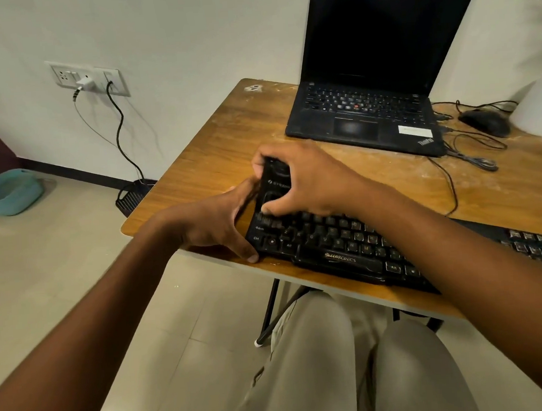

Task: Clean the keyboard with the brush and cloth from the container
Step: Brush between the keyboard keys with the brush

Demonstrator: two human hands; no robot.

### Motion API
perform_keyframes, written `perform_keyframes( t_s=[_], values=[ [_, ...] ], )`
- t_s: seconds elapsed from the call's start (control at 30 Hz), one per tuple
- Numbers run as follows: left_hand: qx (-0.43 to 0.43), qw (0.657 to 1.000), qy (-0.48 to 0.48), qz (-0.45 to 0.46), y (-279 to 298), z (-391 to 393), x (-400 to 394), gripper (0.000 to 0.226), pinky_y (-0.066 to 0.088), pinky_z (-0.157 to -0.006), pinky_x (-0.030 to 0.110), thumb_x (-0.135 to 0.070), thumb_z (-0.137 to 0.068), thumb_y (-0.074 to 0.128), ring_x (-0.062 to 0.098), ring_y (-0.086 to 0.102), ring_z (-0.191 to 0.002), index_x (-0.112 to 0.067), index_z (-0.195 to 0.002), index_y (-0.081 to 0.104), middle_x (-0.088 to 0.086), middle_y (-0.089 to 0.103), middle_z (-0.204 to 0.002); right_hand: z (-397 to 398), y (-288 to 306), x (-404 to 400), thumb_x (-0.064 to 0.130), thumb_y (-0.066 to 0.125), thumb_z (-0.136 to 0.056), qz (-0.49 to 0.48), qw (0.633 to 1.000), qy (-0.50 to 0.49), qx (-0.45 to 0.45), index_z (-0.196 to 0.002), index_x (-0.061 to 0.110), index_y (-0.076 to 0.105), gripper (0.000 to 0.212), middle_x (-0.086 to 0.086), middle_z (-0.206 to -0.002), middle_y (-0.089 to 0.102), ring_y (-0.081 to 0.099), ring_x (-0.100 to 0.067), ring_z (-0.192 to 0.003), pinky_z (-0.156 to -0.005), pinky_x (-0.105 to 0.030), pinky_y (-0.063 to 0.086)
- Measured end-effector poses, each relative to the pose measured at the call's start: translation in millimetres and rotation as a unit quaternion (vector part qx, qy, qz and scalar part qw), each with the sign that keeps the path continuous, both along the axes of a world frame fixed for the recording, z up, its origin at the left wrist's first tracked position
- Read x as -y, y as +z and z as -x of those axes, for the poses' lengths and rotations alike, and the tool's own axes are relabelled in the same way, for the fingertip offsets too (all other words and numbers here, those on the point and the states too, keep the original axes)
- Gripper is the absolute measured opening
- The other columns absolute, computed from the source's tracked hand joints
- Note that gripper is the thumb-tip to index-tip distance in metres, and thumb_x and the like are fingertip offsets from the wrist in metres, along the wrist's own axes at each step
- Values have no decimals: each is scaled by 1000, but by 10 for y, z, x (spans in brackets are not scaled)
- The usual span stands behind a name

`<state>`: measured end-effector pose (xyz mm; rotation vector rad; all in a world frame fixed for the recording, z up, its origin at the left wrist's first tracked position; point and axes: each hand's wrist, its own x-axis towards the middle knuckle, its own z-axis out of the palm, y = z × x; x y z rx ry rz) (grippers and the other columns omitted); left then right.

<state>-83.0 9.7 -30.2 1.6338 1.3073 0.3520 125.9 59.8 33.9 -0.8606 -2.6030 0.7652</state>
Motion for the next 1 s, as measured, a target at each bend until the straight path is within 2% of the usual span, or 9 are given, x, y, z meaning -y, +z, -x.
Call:
perform_keyframes(
  t_s=[0.17,0.27,0.37,0.43,0.5,0.67,0.8,0.9,1.0],
  values=[
    [24,999,11,30,33,-30,1,152,57,-102,38,-3,-60,96,21,54,-129,-52,-159,-8,-9,39,-151,21,11,-280,21,88,-71,-75,995,-57,-18,-101,34,56,46,20,-86,59,57,3,-77,-61,-16,43],
    [39,999,14,32,23,-16,6,154,56,-103,41,-3,-58,98,23,56,-130,-52,-159,-8,-8,42,-152,41,-16,-231,19,86,-73,-105,994,-29,2,-103,33,57,44,18,-88,62,60,1,-78,-61,-20,48],
    [25,1000,9,11,18,-26,26,137,55,-104,36,-9,-58,99,20,57,-129,-41,-160,13,-8,52,-144,61,-80,-26,16,85,-76,-97,994,41,9,-104,33,56,43,14,-92,66,65,-3,-76,-63,-23,56],
    [-3,1000,7,2,33,-40,33,106,55,-98,25,-12,-61,98,13,60,-122,-32,-146,39,-11,60,-132,47,-87,159,16,84,-76,-105,991,87,1,-103,30,57,40,11,-90,67,65,-6,-76,-63,-25,55],
    [-4,1000,6,7,25,-35,32,88,56,-89,19,-9,-64,96,10,64,-114,-37,-132,48,-12,65,-122,-9,-42,278,18,85,-75,-80,992,98,-21,-102,28,58,39,8,-92,69,67,-10,-79,-64,-29,56],
    [15,1000,10,7,16,-26,24,117,56,-93,21,-7,-61,97,12,60,-120,-38,-151,29,-13,58,-133,-58,27,196,19,90,-70,-1,998,49,-32,-99,31,59,44,12,-93,68,66,-8,-82,-61,-25,57],
    [31,999,24,38,34,-30,15,153,57,-101,41,0,-58,97,23,56,-128,-53,-160,-5,-6,39,-154,-109,-4,-211,23,90,-70,-22,999,-38,8,-102,32,58,46,13,-96,64,61,-4,-84,-64,-24,51],
    [13,999,21,38,39,-32,14,156,52,-108,44,-3,-57,98,22,50,-132,-58,-157,-9,-5,26,-164,-265,55,-490,19,89,-72,-46,995,-89,19,-107,25,60,46,20,-93,59,55,6,-83,-64,-13,39],
    [3,999,16,31,44,-33,9,157,50,-110,44,-6,-56,100,21,48,-134,-59,-157,-8,-5,23,-165,-439,132,-509,19,90,-72,-44,993,-107,-6,-106,26,59,47,19,-97,59,58,3,-90,-64,-12,43]
  ],
)
